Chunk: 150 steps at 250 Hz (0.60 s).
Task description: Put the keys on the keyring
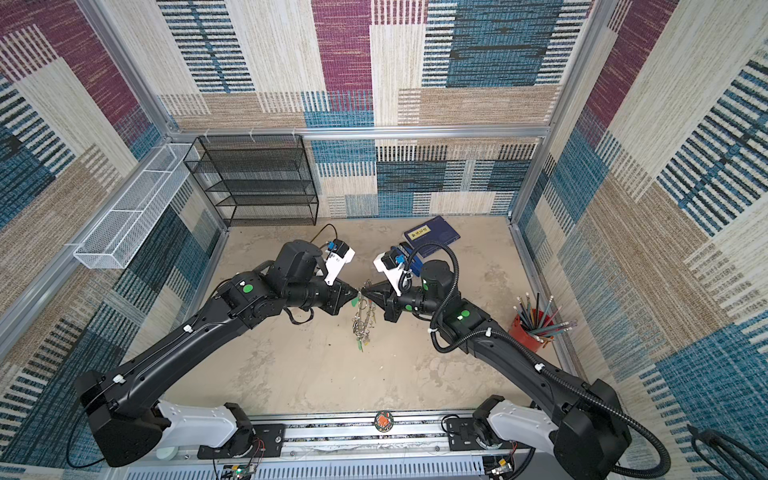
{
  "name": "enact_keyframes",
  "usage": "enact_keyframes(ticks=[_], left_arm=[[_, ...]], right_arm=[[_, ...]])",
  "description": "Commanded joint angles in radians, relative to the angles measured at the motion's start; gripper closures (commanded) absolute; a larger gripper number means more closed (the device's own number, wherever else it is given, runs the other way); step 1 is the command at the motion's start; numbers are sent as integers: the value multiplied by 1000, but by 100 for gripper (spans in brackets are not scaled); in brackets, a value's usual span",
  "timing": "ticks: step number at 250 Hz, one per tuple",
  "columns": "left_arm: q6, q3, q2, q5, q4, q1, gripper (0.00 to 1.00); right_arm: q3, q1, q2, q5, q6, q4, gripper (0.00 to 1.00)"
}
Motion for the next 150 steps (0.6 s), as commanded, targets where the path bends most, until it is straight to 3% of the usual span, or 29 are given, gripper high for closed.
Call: enact_keyframes(ticks=[1,82,150], left_arm=[[-53,-11,3,-53,10,3,100],[-83,-19,27,13,8,12,100],[-69,-19,30,187,9,93,100]], right_arm=[[1,1,-10,-24,16,71,100],[-25,0,-18,-35,31,134,100],[-51,-13,-28,-55,51,212,100]])
